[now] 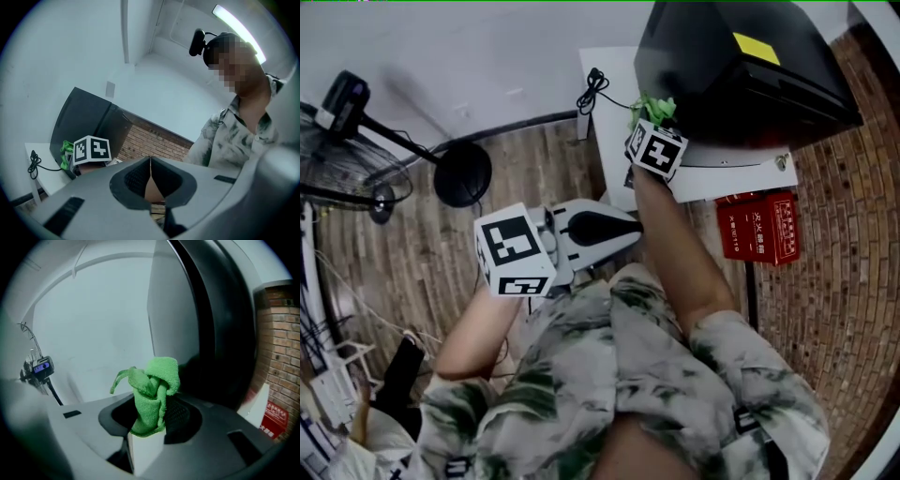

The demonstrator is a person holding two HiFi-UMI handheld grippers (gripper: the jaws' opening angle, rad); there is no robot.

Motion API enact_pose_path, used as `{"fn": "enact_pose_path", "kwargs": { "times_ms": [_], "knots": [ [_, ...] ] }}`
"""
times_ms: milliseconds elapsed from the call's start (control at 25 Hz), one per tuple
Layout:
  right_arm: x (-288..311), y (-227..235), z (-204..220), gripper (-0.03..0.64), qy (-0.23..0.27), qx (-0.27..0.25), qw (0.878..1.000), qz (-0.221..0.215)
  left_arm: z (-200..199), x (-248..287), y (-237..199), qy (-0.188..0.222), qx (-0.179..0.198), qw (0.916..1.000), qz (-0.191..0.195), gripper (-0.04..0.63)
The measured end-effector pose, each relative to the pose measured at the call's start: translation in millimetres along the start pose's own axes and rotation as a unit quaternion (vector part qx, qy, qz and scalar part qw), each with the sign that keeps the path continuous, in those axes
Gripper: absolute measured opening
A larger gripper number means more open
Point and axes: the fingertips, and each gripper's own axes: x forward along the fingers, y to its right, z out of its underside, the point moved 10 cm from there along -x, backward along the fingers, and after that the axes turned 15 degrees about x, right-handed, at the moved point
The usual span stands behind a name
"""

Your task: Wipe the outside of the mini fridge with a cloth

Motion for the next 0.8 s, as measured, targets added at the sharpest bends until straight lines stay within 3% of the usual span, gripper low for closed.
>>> {"fn": "enact_pose_path", "kwargs": {
  "times_ms": [200,480,800],
  "knots": [
    [-16.4,-31.5,-48.0,0.153,0.056,-0.011,0.997,-0.050,-3.2,1.2,1.3,0.005,0.005,1.0000,0.000,0.028],
    [-39.8,-70.2,-136.6,0.153,0.150,-0.008,0.983,-0.102,-9.7,7.2,0.9,0.006,0.014,0.9999,-0.003,0.028],
    [-32.2,-68.7,-165.7,0.153,0.155,0.038,0.979,-0.126,-17.6,25.8,-1.3,0.000,0.014,0.9996,-0.025,0.028]
  ]
}}
